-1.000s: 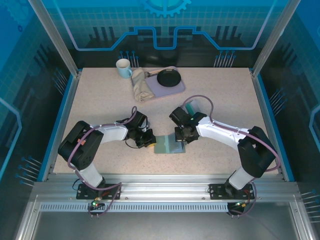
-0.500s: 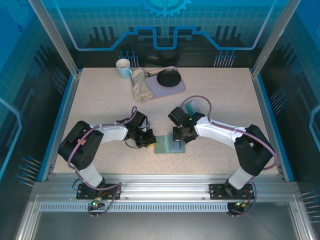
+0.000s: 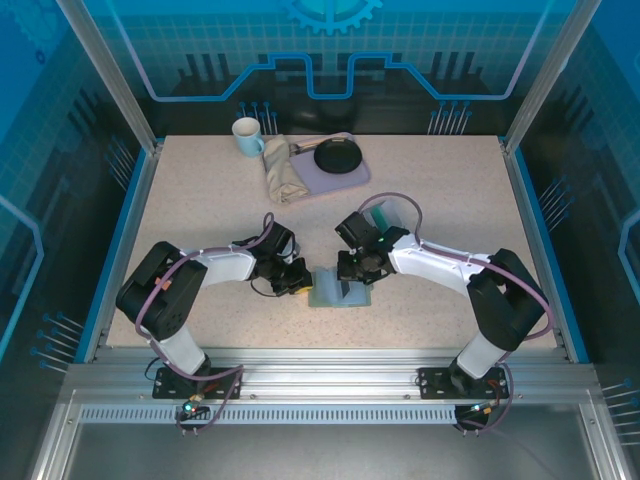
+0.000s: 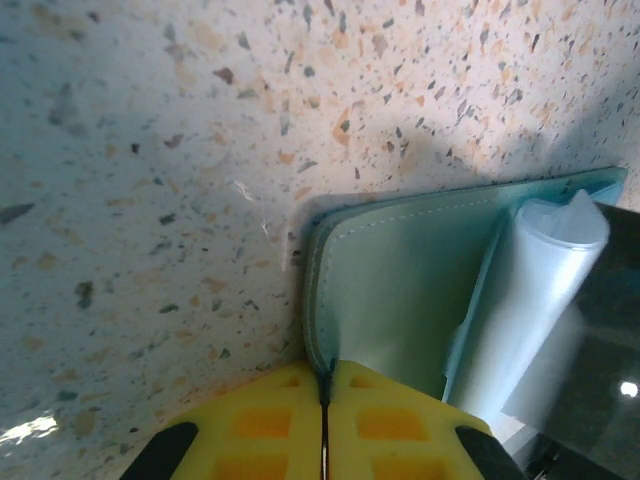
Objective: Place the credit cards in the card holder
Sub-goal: Flip over the card slot in the card holder.
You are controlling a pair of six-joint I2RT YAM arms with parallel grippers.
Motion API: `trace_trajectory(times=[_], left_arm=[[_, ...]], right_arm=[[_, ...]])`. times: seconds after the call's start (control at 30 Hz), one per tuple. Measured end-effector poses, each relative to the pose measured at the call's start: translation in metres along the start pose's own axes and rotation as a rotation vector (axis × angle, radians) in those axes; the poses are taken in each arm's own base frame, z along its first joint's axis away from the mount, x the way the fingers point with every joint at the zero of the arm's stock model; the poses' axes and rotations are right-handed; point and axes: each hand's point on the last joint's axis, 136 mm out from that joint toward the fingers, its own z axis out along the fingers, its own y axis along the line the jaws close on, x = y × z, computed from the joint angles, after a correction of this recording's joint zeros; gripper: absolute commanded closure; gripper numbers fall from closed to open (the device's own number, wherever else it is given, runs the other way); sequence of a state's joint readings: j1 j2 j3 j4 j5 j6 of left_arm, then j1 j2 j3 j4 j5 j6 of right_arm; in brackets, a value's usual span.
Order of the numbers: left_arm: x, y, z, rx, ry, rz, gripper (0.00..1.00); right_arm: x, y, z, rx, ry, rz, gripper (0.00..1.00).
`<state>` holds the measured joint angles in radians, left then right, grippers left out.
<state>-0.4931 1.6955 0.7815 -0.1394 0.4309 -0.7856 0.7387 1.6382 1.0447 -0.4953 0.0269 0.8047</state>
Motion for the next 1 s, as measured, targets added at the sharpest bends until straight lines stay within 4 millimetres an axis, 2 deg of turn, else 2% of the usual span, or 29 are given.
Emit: trace_trajectory(times=[0.23,0.7,0.8,1.0], left_arm=[[0.000,0.000,0.000,0.002,-0.002,0.000,0.93],[0.000,0.000,0.001,0.008,-0.005,0.004,0.93],[0.000,0.000,0.001,0.008,-0.006,0.005,0.93],[0.000,0.000,0.001,0.008,-0.005,0.004,0.93]], right_arm=[[0.002,0.013,0.002,-0.073,0.012,0.014,1.00],[-0.001,0.014,-0.006,-0.110,-0.005,0.043,1.00],[0.000,0.006,-0.005,-0.070,-0.007,0.051,1.00],[0.008,-0.027,-0.008,0.093,-0.001,0.058,1.00]])
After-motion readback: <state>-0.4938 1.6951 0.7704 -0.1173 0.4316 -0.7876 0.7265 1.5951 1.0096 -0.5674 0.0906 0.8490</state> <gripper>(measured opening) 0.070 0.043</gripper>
